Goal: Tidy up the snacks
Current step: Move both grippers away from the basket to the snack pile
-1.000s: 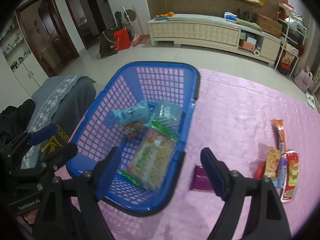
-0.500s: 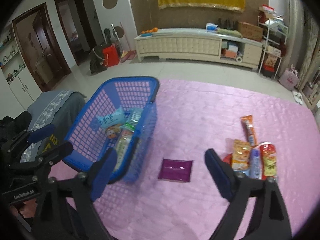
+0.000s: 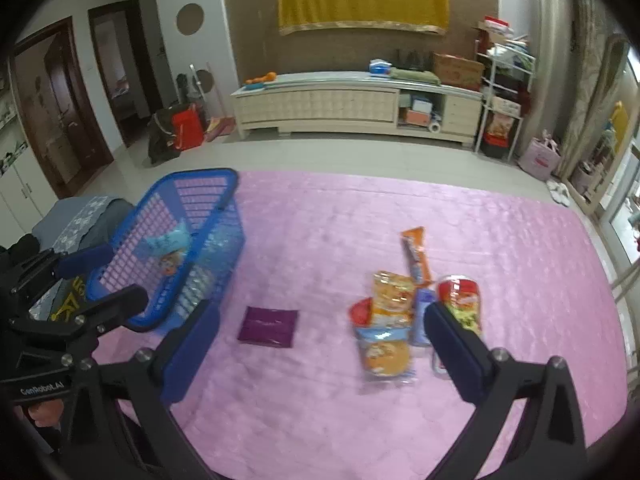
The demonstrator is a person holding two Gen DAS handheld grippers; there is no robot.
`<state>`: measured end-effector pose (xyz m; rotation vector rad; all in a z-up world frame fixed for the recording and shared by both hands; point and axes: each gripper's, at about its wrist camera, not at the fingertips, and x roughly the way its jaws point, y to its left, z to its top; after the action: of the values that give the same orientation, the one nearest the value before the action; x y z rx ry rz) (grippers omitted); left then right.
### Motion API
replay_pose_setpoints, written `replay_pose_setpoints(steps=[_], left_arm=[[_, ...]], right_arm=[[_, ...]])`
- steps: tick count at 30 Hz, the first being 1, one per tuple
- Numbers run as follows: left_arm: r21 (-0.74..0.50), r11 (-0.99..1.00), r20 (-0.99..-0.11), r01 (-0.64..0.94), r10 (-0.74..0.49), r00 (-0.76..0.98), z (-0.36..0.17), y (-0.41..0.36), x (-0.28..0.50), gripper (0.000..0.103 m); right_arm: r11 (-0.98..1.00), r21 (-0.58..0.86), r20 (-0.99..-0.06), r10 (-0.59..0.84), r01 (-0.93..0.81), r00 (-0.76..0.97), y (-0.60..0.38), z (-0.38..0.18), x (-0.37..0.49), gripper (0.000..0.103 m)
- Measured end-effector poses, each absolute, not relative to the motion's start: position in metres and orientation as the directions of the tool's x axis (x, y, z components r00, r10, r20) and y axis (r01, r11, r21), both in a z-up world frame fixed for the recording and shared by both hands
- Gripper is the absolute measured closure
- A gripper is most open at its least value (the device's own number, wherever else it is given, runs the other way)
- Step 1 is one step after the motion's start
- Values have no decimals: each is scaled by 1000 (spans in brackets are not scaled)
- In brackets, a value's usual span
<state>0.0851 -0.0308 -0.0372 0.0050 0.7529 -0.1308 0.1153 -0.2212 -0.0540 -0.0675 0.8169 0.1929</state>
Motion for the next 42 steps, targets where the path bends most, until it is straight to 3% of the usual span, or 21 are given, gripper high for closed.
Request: replay_pose_setpoints(steps=[4,6,8,13,19,31,42], left_arm=[[-28,989,-667,145,-126,734,-40,-56,92,30],[-39,987,-667,153,-140,731,-42,-62,96,22],[-58,984,-672,169,-163,722,-45,-72,102,21],[-55,982,-694,182,-169,700,-54,-93,114,0],[-75,980,-718,185,-182,672,-64,-112,125,0],[-114,982,-798,151,-181,575,-102,-145,149,0],[-132,984,-854,121,-175,490,-139,-175,176,0]], right_arm=[[987,-2,-731,110,-163,673,-245,-56,112,0],[989,-10,-731,95,-149,676,-258,-56,111,0],[992,-19,-729,74,-128,680,-272,-57,109,0],[996,-17,-736,48,-89,675,-302,-63,108,0],[999,-22,-762,9,-40,647,-331,-79,110,0],[997,37,-787,75,-74,613,-368,-107,120,0],[999,-35,-802,-6,-38,597,-394,-136,133,0]])
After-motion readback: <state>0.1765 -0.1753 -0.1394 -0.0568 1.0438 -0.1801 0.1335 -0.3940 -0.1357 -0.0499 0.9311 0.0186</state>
